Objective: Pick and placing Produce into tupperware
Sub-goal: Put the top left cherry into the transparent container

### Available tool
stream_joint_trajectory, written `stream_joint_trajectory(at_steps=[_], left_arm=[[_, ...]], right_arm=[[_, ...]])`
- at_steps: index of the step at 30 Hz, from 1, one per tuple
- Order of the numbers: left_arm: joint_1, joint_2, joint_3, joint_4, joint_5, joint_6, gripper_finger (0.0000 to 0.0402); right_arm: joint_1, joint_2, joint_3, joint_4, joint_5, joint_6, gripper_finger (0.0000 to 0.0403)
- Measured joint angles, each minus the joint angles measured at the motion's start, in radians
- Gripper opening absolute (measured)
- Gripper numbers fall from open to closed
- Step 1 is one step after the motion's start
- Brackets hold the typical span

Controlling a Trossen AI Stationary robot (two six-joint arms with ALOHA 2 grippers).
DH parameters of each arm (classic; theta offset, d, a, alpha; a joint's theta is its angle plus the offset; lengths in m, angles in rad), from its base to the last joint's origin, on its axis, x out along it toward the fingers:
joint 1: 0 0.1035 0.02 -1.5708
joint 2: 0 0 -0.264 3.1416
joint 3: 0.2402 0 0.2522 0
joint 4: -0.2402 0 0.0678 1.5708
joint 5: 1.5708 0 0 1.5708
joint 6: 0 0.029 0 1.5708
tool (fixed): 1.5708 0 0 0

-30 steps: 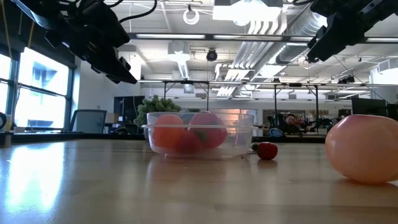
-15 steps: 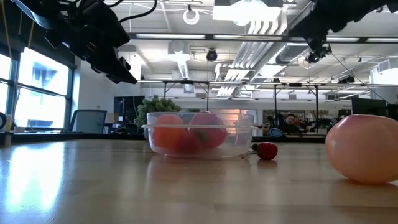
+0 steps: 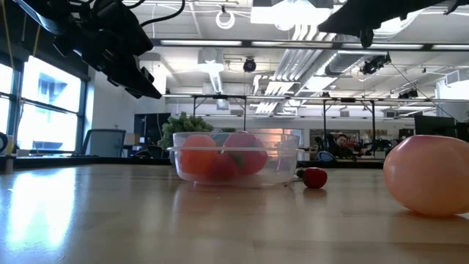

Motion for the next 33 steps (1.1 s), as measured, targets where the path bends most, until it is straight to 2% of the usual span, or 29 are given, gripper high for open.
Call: stream_joint_trajectory(at_steps=[4, 9, 14, 19, 27, 33], left_arm=[[0.0, 0.0, 0.0, 0.0, 0.0, 0.0, 0.0051], [0.0, 0.0, 0.0, 0.0, 0.0, 0.0, 0.0051], [0.0, 0.0, 0.0, 0.0, 0.0, 0.0, 0.0051], [0.0, 0.0, 0.0, 0.0, 0.0, 0.0, 0.0051], [0.0, 0.0, 0.0, 0.0, 0.0, 0.0, 0.0051], [0.0, 0.0, 0.0, 0.0, 0.0, 0.0, 0.0051]], right_arm=[[-0.148, 0.039, 0.0, 0.059, -0.015, -0.006, 0.0043], [-0.333, 0.159, 0.048, 0.054, -0.191, 0.019, 0.0081], [-0.44, 0.356, 0.127, 0.045, -0.326, 0.013, 0.0101], [-0.458, 0.55, 0.195, 0.059, -0.397, -0.135, 0.0106], [-0.457, 0.838, 0.207, 0.232, -0.494, -0.274, 0.0106], [-0.457, 1.006, 0.274, 0.185, -0.519, -0.3, 0.0106]])
